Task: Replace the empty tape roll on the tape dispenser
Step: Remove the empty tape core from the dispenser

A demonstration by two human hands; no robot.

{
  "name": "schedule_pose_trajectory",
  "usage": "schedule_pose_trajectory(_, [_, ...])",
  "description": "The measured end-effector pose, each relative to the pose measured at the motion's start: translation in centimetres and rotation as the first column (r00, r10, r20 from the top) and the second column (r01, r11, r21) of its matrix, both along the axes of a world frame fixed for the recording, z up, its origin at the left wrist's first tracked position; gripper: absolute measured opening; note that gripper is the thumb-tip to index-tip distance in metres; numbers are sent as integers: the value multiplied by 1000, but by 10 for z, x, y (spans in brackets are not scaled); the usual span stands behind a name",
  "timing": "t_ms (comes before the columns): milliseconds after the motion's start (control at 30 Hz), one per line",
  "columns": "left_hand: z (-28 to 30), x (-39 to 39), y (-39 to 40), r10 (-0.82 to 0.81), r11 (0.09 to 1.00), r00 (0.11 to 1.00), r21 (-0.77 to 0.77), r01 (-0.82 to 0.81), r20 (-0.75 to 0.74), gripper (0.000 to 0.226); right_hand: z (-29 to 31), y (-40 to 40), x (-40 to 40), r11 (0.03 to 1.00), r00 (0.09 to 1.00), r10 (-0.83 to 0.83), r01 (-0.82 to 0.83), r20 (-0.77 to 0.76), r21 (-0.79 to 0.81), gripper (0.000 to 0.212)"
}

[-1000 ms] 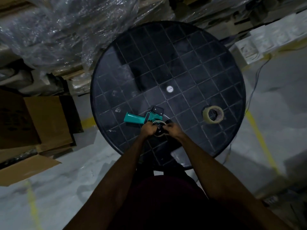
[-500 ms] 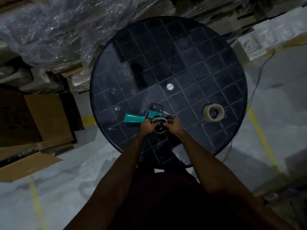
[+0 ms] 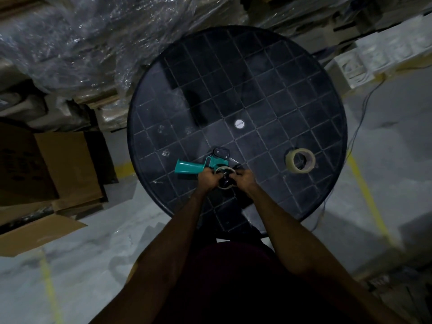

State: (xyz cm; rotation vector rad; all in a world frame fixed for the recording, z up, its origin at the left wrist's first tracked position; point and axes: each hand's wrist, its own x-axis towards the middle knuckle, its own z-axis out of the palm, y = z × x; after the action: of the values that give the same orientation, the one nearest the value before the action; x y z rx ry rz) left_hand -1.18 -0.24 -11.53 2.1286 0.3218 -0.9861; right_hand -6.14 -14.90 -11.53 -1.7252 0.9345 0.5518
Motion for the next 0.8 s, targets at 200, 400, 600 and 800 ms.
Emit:
schedule_pose_trajectory(200, [21,-1,-4,-5,1000,1000,13,5,4,39,3,4,-1,999,999,-32,31,-18,-15,24])
schedule_pose_trajectory(400, [26,-1,-6,17,999,1000,27,-17,20,28,3,8,-2,997,999,-26,24,-31,-71,26])
schedule_pose_trajectory(600, [26,-5,-10,32,996,998,80,-36,46,28,15,11,0,995,999,-26,23,-31,-93,26])
schedule_pose_trajectory(800, [28,-9,-12,58,990,996,121,-67,74,29,37,14,0,988,997,-68,64,-22,-143,26])
